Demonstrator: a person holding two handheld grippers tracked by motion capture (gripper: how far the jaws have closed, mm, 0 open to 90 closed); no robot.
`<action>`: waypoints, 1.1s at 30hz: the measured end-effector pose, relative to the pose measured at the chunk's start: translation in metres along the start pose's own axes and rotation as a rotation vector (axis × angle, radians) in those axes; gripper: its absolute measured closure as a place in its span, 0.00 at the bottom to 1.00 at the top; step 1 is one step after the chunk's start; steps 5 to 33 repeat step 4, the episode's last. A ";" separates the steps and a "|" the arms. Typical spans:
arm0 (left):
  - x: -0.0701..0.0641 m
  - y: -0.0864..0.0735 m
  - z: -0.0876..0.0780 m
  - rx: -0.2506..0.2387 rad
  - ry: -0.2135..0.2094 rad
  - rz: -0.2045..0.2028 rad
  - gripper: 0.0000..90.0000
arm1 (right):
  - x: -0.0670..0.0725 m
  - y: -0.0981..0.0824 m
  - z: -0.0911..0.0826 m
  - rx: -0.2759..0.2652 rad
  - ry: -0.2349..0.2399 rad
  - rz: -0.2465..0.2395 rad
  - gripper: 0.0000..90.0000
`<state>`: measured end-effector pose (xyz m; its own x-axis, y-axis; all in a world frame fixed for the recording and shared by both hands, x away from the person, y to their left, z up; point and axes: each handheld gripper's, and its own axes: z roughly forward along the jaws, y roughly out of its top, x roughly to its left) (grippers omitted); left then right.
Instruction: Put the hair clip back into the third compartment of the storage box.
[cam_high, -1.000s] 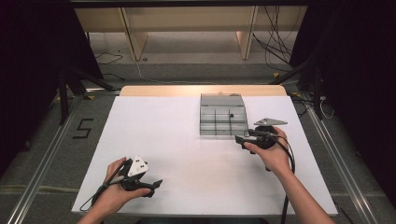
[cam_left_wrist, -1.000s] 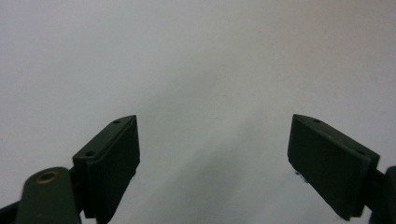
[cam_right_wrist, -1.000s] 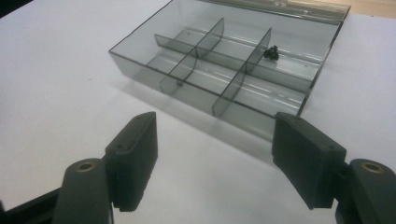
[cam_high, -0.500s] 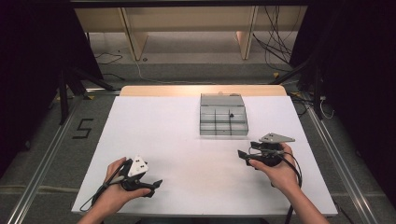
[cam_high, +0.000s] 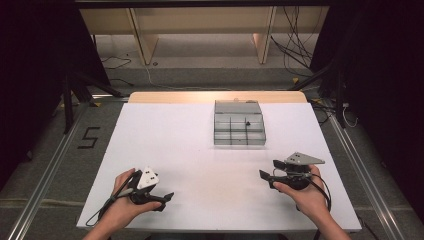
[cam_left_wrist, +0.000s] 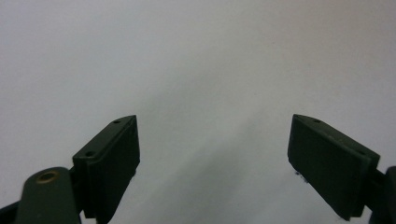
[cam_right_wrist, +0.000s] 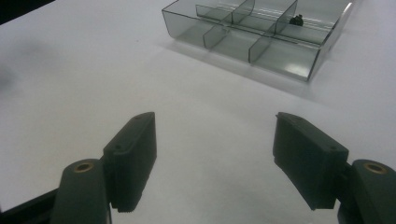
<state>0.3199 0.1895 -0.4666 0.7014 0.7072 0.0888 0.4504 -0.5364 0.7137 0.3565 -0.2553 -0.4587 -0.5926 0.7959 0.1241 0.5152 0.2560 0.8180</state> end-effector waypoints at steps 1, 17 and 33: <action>0.000 0.000 0.000 0.000 0.000 0.000 0.18 | 0.000 0.000 0.000 0.000 0.001 -0.002 0.34; 0.001 0.000 0.000 0.003 0.001 0.001 0.18 | 0.001 -0.002 -0.001 0.001 0.001 0.000 0.34; 0.001 0.000 0.000 0.003 0.001 0.001 0.18 | 0.001 -0.002 -0.001 0.001 0.001 0.000 0.34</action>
